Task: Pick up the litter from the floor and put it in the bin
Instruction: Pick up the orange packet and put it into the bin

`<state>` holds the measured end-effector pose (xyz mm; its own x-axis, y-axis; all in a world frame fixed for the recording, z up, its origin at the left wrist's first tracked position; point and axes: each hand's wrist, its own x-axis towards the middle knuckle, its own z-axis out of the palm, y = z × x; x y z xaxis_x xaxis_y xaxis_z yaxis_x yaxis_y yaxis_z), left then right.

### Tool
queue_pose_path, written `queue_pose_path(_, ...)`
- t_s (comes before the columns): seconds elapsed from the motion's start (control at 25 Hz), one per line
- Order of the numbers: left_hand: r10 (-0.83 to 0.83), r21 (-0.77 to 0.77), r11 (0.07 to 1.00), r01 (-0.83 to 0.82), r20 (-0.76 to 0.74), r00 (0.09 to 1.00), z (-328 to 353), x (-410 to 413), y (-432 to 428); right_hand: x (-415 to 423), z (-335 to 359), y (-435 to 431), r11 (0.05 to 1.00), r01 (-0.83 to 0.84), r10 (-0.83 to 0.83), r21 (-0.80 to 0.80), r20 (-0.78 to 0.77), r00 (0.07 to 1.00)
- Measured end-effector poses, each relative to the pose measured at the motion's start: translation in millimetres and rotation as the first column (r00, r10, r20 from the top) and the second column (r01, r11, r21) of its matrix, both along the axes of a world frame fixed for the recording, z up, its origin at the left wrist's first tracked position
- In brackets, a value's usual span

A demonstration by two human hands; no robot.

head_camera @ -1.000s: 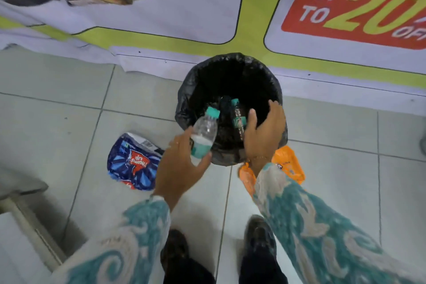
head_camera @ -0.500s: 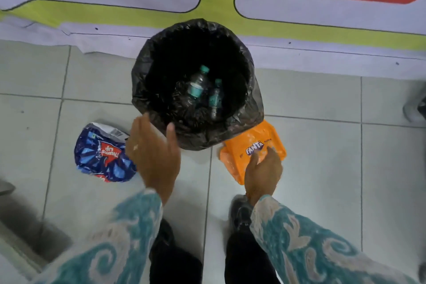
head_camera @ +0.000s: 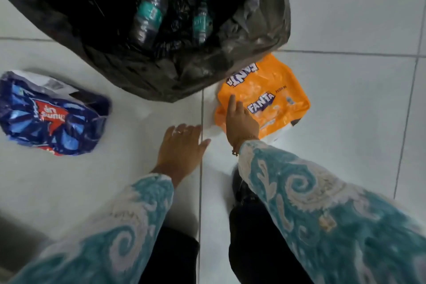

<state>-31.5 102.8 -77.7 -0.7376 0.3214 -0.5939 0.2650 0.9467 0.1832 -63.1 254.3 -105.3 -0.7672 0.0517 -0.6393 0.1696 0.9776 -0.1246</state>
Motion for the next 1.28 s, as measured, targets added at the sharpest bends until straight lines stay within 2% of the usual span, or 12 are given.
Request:
queue_pose_path(0.08, 0.058, -0.045, 0.997, -0.055, 0.061, 0.996, -2, -3, -2, 2, 1, 2, 0.997, -0.081, 0.081, 0.016, 0.014, 0.997)
queue_pose_path(0.2, 0.072, -0.101, 0.993, -0.065, 0.061, 0.996, 12, -2, -6, 0, 24, 5, 0.992, -0.121, 0.122, -0.015, 0.062, 0.991)
queue_pose_path(0.44, 0.248, -0.094, 0.966, -0.241, 0.071, 0.966, 106, 31, -17, 1, 145, 19, 0.975, 0.217, -0.205, -0.053, 0.172, 0.963)
queue_pose_path(0.52, 0.320, -0.134, 0.943, -0.304, 0.114, 0.941, 137, 37, -33, -9, 201, 19, 0.981, 0.176, -0.149, -0.085, 0.254, 0.956)
queue_pose_path(0.64, 0.491, -0.217, 0.858, -0.465, 0.083, 0.867, 191, 39, -67, -30, 290, -4, 0.979, 0.005, 0.079, -0.202, 0.409, 0.909)
queue_pose_path(0.72, 0.460, -0.246, 0.867, -0.432, 0.065, 0.886, 215, 36, -86, -48, 336, -29, 0.953, -0.120, 0.218, -0.278, 0.358, 0.908)
queue_pose_path(0.8, 0.434, -0.211, 0.884, -0.417, 0.041, 0.900, 232, 27, -98, -73, 380, -55, 0.887, -0.266, 0.344, -0.378, 0.155, 0.926)
queue_pose_path(0.84, 0.429, -0.191, 0.889, -0.417, 0.025, 0.903, 237, 19, -100, -85, 401, -66, 0.860, -0.308, 0.355, -0.406, 0.043, 0.934)
queue_pose_path(0.96, 0.416, -0.155, 0.898, -0.413, -0.013, 0.909, 245, -6, -99, -120, 445, -89, 0.871, -0.279, 0.191, -0.405, -0.243, 0.951)
queue_pose_path(1.04, 0.401, -0.131, 0.908, -0.399, -0.008, 0.916, 242, -17, -97, -136, 436, -95, 0.928, -0.270, 0.153, -0.257, -0.398, 0.904)
queue_pose_path(1.12, 0.395, -0.108, 0.914, -0.391, 0.024, 0.918, 237, -20, -96, -145, 405, -100, 0.951, -0.282, 0.215, -0.123, -0.390, 0.895)
queue_pose_path(1.28, 0.349, -0.106, 0.934, -0.341, 0.061, 0.935, 224, -7, -107, -148, 325, -103, 0.960, -0.280, 0.265, -0.018, -0.269, 0.926)
